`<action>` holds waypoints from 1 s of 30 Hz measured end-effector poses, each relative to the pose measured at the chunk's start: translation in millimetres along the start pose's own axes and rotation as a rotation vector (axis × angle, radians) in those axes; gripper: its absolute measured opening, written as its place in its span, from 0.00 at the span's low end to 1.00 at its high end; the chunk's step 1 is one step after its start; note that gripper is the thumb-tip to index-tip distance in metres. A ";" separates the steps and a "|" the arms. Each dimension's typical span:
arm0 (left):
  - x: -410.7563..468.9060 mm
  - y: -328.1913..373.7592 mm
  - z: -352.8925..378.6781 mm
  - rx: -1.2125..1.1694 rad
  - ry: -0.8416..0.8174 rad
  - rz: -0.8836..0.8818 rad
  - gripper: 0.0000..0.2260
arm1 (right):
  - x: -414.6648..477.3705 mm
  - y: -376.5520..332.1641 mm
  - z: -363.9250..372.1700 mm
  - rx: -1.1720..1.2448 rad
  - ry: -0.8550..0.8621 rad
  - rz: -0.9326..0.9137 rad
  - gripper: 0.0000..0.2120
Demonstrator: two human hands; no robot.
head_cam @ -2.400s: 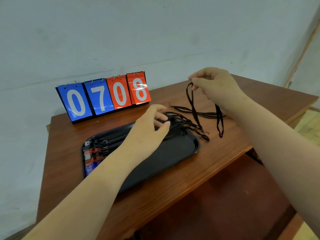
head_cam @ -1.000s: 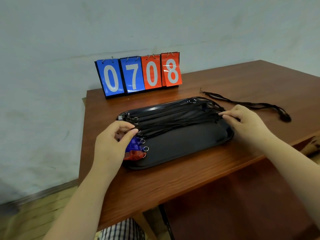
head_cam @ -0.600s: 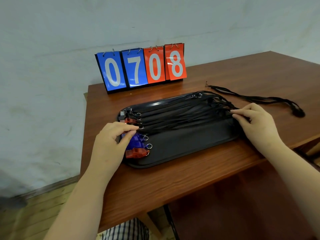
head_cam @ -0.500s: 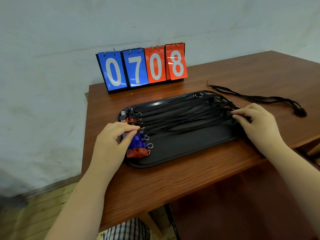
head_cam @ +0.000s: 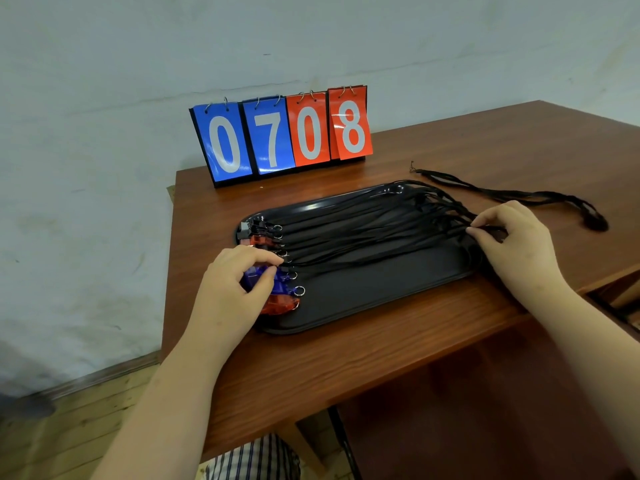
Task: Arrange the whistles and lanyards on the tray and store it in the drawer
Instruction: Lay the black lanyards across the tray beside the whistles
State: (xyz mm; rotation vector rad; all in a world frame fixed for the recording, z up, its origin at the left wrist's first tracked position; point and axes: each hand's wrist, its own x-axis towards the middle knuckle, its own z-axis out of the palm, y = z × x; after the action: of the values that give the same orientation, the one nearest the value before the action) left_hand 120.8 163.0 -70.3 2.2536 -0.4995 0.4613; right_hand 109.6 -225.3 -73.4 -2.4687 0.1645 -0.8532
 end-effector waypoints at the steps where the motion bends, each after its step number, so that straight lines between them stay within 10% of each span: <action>1: 0.0 -0.2 0.1 -0.004 -0.002 0.000 0.10 | 0.0 -0.1 0.0 -0.004 0.000 0.004 0.03; 30: 0.3 2.3 1.7 0.002 0.028 -0.033 0.11 | 0.3 3.9 2.7 -0.006 -0.049 -0.026 0.10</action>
State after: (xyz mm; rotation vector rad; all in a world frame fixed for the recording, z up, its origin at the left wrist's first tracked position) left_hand 120.2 160.2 -69.9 2.2511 -0.4473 0.4768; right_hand 111.7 -227.5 -77.0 -2.4995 0.1182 -0.8029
